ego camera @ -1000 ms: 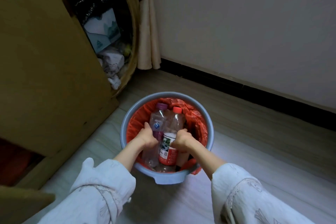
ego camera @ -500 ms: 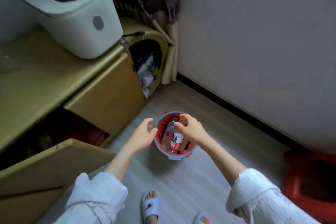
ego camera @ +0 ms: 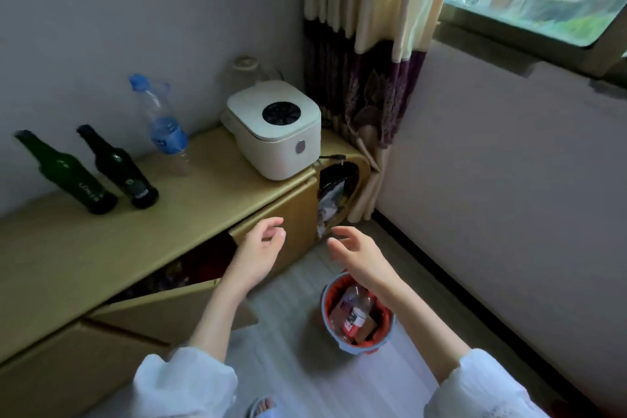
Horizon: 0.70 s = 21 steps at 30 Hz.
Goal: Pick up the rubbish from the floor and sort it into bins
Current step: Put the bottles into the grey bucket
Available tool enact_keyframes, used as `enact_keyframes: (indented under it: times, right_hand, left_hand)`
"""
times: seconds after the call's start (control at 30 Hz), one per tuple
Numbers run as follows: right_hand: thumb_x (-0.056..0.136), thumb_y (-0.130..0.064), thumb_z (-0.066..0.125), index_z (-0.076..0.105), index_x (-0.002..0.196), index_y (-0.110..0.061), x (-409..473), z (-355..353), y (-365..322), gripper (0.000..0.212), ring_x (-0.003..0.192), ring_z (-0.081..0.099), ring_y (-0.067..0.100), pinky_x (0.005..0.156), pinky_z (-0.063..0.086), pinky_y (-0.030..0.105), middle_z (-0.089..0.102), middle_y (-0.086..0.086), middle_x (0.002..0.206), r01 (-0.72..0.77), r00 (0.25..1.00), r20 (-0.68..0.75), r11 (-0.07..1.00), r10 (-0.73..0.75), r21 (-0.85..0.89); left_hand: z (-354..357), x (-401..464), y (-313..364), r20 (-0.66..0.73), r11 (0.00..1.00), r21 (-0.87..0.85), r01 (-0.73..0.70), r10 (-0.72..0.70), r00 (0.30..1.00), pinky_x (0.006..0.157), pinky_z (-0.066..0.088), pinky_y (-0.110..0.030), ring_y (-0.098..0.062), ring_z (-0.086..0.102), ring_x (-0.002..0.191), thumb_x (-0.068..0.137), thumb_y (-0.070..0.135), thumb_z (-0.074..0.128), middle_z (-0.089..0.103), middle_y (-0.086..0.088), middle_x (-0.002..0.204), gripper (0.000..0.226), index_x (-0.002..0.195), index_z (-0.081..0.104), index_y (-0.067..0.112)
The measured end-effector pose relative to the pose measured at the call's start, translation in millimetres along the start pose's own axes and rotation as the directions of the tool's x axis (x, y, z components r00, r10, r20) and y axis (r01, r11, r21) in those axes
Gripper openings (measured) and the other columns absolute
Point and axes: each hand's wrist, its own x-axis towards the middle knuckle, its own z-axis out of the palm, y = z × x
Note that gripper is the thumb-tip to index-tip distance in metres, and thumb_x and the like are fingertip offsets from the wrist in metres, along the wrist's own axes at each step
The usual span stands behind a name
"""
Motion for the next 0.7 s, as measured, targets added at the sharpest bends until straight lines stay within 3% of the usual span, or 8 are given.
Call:
enact_keyframes:
  times: [0.23,0.33,0.47,0.63,0.7]
  right_hand:
    - [0.092,-0.031,0.054,0.054,0.124,-0.016,52.7,71.4,-60.4,0.035,0.101,0.064,0.023,0.093,0.050,0.036,0.066,0.009,0.112,0.055,0.995,0.081,0.997,-0.050,-0.058]
    - [0.092,-0.027,0.056,0.055,0.124,-0.013,88.5,114.9,-97.1,0.036,0.103,0.063,0.026,0.094,0.049,0.042,0.066,0.012,0.113,0.089,0.991,0.105,0.994,-0.082,-0.059]
    - [0.093,-0.024,0.055,0.052,0.127,-0.009,129.0,185.9,-155.4,0.037,0.095,0.066,0.027,0.087,0.050,0.036,0.066,0.016,0.112,0.091,0.980,0.181,0.995,-0.084,-0.035]
    - [0.092,-0.029,0.056,0.051,0.129,-0.014,167.2,246.6,-214.2,0.040,0.104,0.062,0.023,0.083,0.048,0.031,0.065,0.010,0.116,0.137,0.968,0.226,0.985,-0.110,-0.107]
    - [0.092,-0.028,0.056,0.049,0.131,-0.013,185.0,265.4,-237.3,0.043,0.108,0.060,0.022,0.086,0.048,0.029,0.063,0.009,0.119,0.168,0.962,0.242,0.975,-0.130,-0.146]
  left_hand:
    - [-89.2,28.2,-27.9,-0.053,0.999,-0.030,0.016,-0.018,0.998,0.098,0.042,-0.030,-0.014,0.054,0.109,0.097,0.018,0.044,0.055,-0.005,0.123,0.030,0.125,0.052,0.011]
    - [-143.9,55.0,-46.0,-0.077,1.000,0.020,0.009,-0.008,0.997,0.094,0.042,-0.025,-0.010,0.052,0.107,0.097,0.023,0.044,0.054,0.001,0.120,0.030,0.125,0.052,0.015]
    - [-232.0,94.9,-71.5,-0.125,0.998,0.044,0.044,-0.038,0.991,0.090,0.042,-0.025,-0.010,0.052,0.106,0.097,0.026,0.044,0.055,0.002,0.119,0.029,0.124,0.053,0.019]
    - [-313.2,135.7,-88.5,-0.293,0.996,0.033,0.082,-0.068,0.954,0.082,0.039,-0.023,-0.012,0.052,0.098,0.096,0.018,0.046,0.057,-0.003,0.113,0.025,0.120,0.055,0.014]
    - [-339.3,148.4,-94.2,-0.438,0.995,-0.002,0.095,-0.086,0.895,0.080,0.039,-0.024,-0.014,0.053,0.096,0.095,0.014,0.048,0.056,-0.004,0.107,0.023,0.117,0.053,0.010]
